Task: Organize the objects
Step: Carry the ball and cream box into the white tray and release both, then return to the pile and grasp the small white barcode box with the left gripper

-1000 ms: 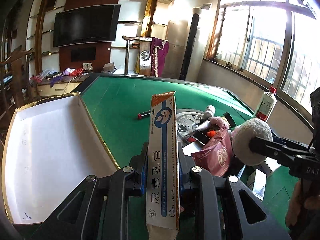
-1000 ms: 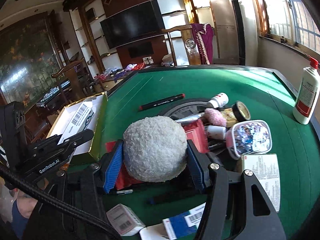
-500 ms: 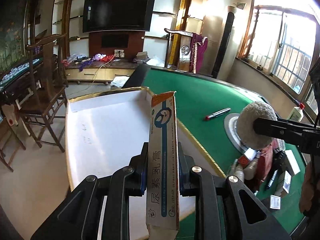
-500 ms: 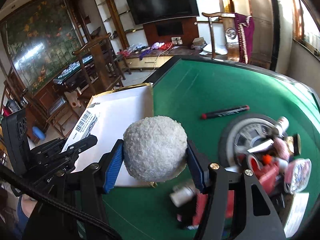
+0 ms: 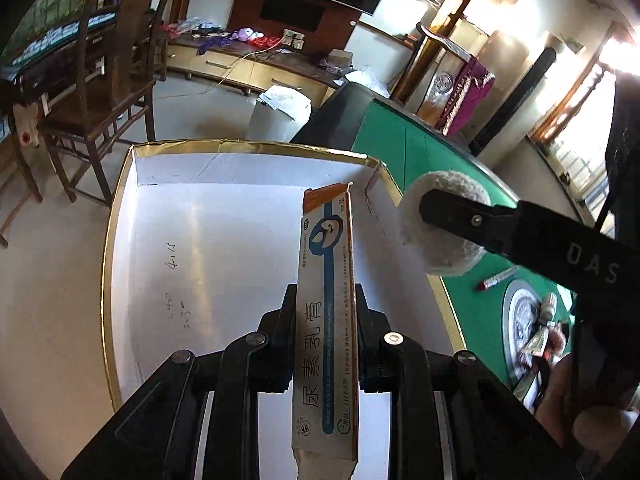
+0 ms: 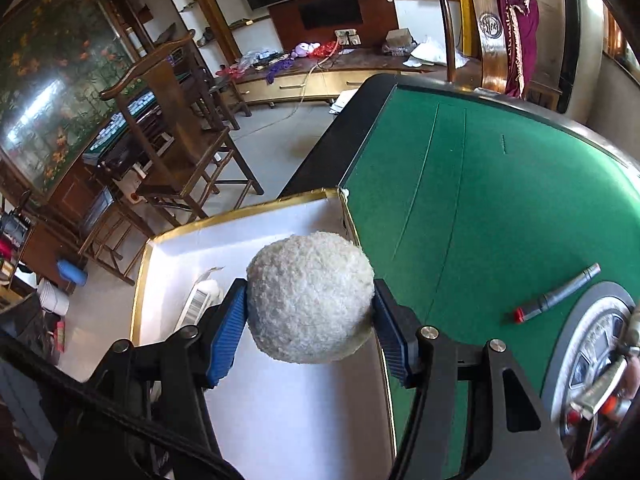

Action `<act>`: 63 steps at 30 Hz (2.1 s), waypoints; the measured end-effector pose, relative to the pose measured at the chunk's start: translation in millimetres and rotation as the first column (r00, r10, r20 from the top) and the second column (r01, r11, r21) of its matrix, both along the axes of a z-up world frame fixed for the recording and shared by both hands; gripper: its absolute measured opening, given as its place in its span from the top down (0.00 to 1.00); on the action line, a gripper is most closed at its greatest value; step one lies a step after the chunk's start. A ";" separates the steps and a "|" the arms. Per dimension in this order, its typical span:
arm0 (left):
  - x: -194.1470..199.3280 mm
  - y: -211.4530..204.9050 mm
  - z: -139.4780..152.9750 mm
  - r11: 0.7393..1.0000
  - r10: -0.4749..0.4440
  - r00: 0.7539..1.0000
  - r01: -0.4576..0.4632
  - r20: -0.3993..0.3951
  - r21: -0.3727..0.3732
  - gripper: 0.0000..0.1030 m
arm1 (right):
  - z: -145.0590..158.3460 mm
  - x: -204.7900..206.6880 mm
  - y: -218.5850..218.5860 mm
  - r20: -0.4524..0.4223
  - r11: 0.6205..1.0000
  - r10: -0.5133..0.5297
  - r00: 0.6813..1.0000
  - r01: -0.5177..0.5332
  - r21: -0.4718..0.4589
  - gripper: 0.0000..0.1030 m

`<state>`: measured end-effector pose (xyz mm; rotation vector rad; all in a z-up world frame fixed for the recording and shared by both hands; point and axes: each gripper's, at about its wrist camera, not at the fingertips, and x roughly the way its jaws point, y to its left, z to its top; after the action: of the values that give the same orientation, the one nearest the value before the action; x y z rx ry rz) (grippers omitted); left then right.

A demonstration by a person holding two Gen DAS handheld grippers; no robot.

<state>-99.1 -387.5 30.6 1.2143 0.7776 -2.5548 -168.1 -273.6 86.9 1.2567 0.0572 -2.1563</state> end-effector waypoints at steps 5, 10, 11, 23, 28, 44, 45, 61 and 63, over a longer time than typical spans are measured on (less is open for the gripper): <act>-11.1 -7.4 -6.3 0.998 0.030 1.000 -0.030 0.004 -0.054 0.81 | -11.2 -24.8 -19.4 0.025 1.000 -0.013 1.000 0.013 0.004 0.42; -20.3 -6.2 -20.2 0.999 0.023 1.000 -0.022 0.020 -0.038 0.81 | -21.1 -37.7 -35.5 0.037 1.000 -0.003 0.999 0.002 0.010 0.42; -21.1 -5.5 -21.2 0.999 0.025 0.999 -0.024 0.022 -0.041 0.81 | -23.0 -37.8 -37.8 0.038 1.000 0.003 0.999 -0.003 0.013 0.42; -30.7 -7.1 -30.0 0.994 0.064 0.997 -0.060 0.044 -0.094 0.81 | -39.8 -43.9 -52.2 0.026 0.999 0.015 1.000 -0.016 0.046 0.42; -34.7 -5.2 -30.7 0.992 0.057 0.997 -0.051 0.051 -0.115 0.79 | -40.8 -44.1 -56.4 0.004 0.998 0.023 1.000 -0.024 0.054 0.39; -20.3 -3.9 -16.2 0.995 0.046 0.998 -0.043 0.033 -0.085 0.73 | -10.6 -35.3 -22.9 0.002 0.999 0.007 1.000 -0.007 -0.034 0.35; -16.5 -2.6 -12.8 0.996 0.041 0.999 -0.039 0.023 -0.080 0.73 | -4.7 -30.4 -14.4 -0.002 0.999 0.009 1.000 -0.009 -0.043 0.35; 72.3 212.7 26.9 0.806 -0.587 0.807 0.576 -0.059 -0.135 0.54 | 40.7 127.7 259.4 -0.179 0.975 -0.049 0.983 0.008 -0.224 0.21; 89.1 255.3 25.9 0.731 -0.671 0.741 0.650 -0.043 -0.208 0.54 | 33.7 141.9 294.2 -0.216 0.973 -0.083 0.973 0.033 -0.229 0.21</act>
<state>-10.0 -132.2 56.5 1.4963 0.0951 -3.1883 -26.2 20.6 120.6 0.8945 -0.1279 -2.2748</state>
